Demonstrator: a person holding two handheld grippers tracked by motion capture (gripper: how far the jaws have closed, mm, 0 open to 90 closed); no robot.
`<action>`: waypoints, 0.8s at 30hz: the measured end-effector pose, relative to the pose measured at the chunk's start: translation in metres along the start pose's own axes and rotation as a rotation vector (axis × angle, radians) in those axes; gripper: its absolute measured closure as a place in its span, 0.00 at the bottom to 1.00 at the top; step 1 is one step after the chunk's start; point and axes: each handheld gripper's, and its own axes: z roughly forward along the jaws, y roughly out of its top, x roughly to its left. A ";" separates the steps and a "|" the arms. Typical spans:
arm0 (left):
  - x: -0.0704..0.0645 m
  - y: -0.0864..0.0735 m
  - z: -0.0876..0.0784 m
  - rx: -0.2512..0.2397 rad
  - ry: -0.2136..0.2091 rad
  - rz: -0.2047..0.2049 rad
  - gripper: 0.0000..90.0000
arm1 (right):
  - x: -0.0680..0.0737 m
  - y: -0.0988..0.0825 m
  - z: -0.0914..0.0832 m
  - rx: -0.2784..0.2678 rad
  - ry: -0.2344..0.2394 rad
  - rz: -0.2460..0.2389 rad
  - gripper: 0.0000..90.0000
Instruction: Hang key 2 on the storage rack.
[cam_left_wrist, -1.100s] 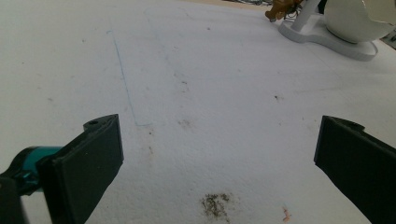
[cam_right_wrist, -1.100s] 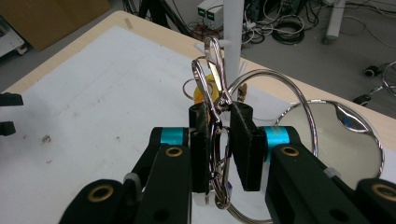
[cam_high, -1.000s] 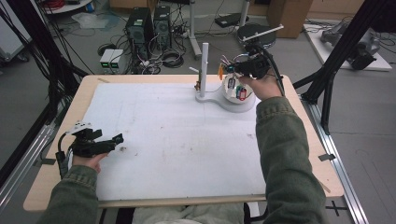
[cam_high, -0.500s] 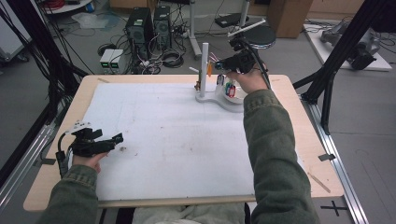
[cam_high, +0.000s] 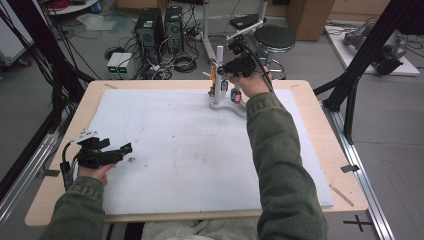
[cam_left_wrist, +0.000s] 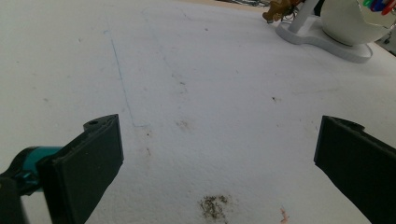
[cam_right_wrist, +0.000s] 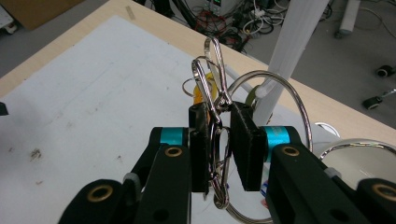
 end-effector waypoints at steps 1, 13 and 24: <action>0.000 0.000 0.000 -0.001 -0.001 0.000 0.02 | 0.001 0.001 0.002 0.008 -0.004 0.003 0.87; 0.000 0.000 0.000 -0.026 0.005 -0.015 0.02 | 0.001 0.002 0.023 0.026 -0.031 0.009 0.86; -0.002 0.000 -0.001 -0.023 0.013 0.006 0.02 | -0.003 -0.003 0.040 0.027 -0.027 0.033 0.82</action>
